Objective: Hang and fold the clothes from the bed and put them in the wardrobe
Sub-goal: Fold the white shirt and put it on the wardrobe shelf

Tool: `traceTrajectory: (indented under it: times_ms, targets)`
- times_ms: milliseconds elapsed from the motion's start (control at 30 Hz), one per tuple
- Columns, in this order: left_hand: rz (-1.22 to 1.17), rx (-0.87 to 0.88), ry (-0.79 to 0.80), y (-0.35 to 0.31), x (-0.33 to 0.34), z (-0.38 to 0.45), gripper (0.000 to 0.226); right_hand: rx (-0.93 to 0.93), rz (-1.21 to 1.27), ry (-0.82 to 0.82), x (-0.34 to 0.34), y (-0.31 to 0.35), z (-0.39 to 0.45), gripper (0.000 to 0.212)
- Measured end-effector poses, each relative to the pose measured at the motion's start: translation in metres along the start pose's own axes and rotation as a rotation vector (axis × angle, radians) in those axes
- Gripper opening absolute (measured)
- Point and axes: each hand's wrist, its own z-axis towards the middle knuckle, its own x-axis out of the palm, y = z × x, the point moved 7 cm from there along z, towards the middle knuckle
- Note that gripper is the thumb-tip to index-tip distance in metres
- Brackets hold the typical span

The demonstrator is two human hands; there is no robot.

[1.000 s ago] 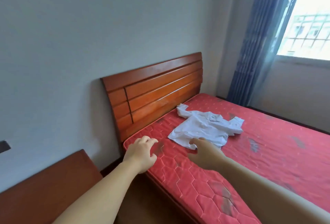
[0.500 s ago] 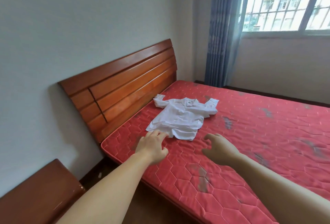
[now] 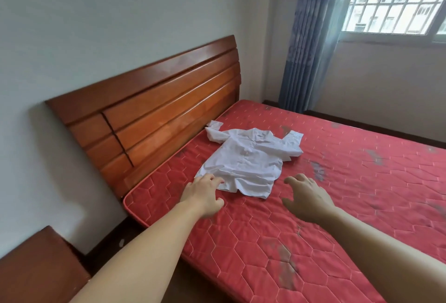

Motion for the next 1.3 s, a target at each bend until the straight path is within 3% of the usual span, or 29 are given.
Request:
traceTrajectory:
  times_ms: [467, 667, 967, 1300]
  targets:
    - [0.006, 0.043, 0.038, 0.029, -0.024, 0.236, 0.058, 0.034, 0.11, 0.002, -0.003, 0.001, 0.236, 0.055]
    - [-0.006, 0.035, 0.107, 0.039, 0.004, 0.322, 0.057, 0.081, 0.147, 0.08, 0.036, -0.024, 0.319, 0.054]
    - [-0.085, 0.063, 0.287, 0.062, 0.111, 0.433, 0.056, 0.254, 0.227, 0.161, 0.132, -0.064, 0.386, 0.053]
    - [-0.019, 0.149, 0.49, 0.078, 0.308, 0.504, 0.057, 0.548, 0.416, 0.261, 0.334, -0.13, 0.402, 0.049]
